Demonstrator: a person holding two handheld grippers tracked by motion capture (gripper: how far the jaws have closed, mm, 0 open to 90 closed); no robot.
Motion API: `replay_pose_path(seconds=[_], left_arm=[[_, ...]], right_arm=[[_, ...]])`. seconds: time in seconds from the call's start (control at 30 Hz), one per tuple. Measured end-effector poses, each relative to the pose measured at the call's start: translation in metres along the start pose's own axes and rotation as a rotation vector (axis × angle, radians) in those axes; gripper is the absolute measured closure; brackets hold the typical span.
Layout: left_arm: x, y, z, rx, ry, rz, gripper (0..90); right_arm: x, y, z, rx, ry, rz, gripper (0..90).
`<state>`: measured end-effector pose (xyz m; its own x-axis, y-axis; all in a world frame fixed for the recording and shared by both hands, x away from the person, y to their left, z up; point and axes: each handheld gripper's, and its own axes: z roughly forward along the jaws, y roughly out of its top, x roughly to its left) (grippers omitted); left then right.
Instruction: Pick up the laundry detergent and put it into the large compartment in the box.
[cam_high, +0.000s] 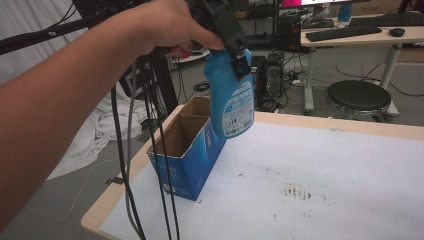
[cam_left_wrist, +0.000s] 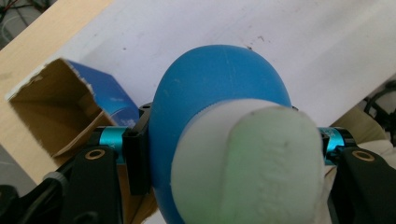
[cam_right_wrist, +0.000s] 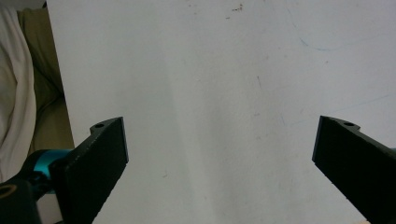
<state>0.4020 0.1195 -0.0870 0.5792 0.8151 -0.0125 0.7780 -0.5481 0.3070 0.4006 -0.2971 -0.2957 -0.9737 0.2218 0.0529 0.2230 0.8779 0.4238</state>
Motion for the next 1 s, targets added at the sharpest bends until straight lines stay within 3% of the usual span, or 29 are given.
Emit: replay_pose_path(seconds=[0.33, 0.43, 0.7, 1.0], left_arm=[[0.026, -0.019, -0.017, -0.018, 0.016, -0.089, 38.0], [0.042, -0.031, -0.023, -0.019, 0.046, -0.151, 38.0], [0.065, -0.051, -0.033, -0.037, 0.065, -0.223, 38.0], [0.084, -0.067, -0.029, -0.015, 0.102, -0.254, 38.0]], right_arm=[[-0.001, 0.002, 0.002, 0.003, 0.004, -0.001, 2.5], [-0.002, 0.002, 0.002, 0.002, 0.003, 0.005, 2.5], [-0.003, 0.002, 0.003, 0.005, 0.006, 0.007, 2.5], [-0.003, 0.004, 0.006, 0.008, 0.006, 0.006, 2.5]])
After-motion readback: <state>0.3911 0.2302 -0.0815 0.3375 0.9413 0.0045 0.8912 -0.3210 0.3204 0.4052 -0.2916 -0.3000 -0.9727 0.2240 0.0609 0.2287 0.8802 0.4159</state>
